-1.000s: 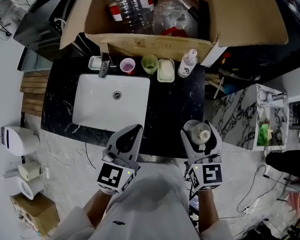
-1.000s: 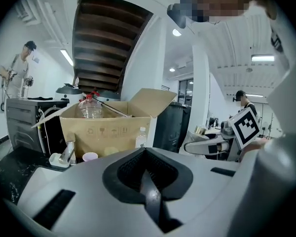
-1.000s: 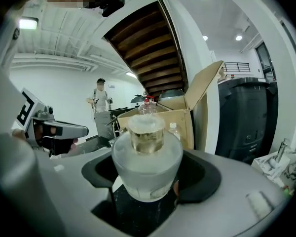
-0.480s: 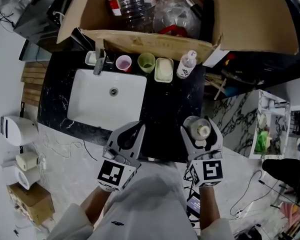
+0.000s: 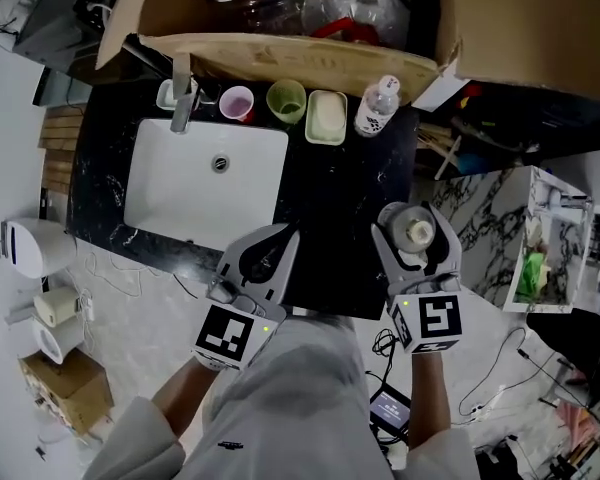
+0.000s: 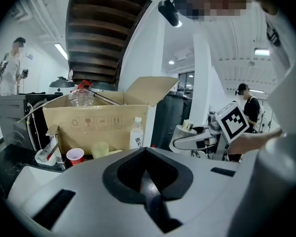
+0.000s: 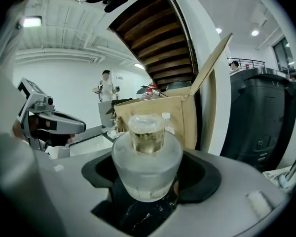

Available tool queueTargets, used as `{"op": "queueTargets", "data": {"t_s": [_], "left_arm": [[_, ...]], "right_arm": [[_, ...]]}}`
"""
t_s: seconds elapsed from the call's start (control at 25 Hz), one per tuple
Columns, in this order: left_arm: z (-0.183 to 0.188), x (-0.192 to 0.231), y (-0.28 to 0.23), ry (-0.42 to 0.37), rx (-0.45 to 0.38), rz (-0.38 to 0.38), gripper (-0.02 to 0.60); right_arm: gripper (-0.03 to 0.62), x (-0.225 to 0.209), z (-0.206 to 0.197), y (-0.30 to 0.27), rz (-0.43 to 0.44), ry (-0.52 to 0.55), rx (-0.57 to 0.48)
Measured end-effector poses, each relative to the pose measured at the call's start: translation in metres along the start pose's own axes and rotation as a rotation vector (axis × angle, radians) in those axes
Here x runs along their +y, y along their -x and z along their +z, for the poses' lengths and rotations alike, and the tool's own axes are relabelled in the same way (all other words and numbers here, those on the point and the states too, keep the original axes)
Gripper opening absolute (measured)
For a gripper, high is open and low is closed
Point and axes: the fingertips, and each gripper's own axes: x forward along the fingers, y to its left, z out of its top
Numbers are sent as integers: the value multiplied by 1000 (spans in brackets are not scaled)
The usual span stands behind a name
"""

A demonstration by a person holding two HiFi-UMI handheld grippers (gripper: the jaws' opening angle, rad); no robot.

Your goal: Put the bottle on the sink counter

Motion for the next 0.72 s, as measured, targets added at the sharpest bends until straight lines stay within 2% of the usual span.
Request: {"op": "queueTargets", "data": {"t_s": [0.72], "left_arm": [[-18, 3, -70, 18, 37, -8, 8]], "right_arm": [[344, -62, -22, -76, 39, 90, 56]]}}
